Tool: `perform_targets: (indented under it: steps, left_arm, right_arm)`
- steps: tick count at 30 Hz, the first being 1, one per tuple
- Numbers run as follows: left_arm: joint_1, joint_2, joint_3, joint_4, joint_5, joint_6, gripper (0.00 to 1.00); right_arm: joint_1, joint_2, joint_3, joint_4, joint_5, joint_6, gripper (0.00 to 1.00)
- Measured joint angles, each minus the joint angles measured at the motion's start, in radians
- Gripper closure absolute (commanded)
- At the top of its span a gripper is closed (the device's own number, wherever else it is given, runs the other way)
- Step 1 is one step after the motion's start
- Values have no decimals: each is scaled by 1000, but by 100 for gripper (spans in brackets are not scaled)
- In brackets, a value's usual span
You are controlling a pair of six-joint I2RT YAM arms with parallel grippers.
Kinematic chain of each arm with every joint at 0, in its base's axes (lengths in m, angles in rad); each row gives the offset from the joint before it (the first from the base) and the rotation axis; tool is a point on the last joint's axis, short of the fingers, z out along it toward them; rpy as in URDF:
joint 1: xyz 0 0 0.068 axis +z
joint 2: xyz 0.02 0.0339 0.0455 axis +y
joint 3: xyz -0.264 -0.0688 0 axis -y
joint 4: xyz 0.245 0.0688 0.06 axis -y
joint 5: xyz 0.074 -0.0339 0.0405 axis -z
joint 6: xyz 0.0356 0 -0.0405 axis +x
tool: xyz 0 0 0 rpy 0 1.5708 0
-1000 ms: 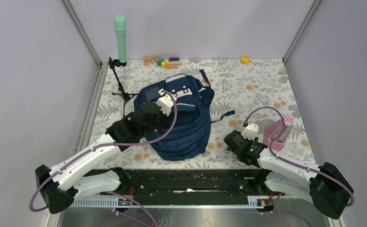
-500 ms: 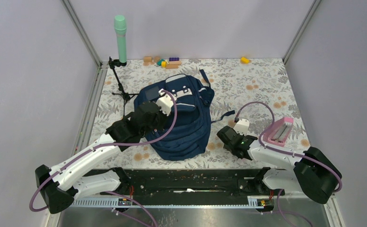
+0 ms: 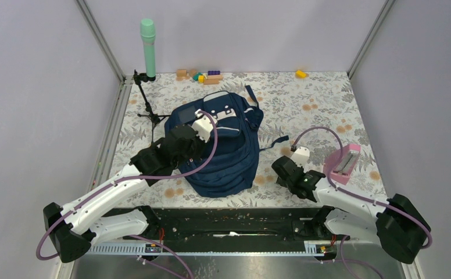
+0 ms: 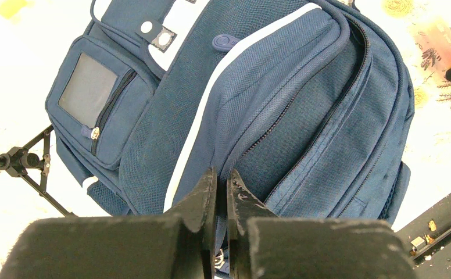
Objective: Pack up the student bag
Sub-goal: Pick up the stationery from the center of the board, then place the stationery in the student bag.
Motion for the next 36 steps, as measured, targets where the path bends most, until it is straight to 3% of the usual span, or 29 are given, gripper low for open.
perform_targets:
  steps: [10, 15, 26, 36]
  left_arm:
    - [0, 0, 0, 0, 0, 0, 100]
    - [0, 0, 0, 0, 0, 0, 100]
    - [0, 0, 0, 0, 0, 0, 100]
    - [0, -5, 0, -1, 0, 0, 100]
  right_arm:
    - [2, -306, -18, -3, -38, -121, 100]
    - [3, -392, -5, 0, -203, -218, 100]
    - [11, -376, 146, 66, -565, -221, 100]
    - [85, -259, 218, 141, -660, -157, 100]
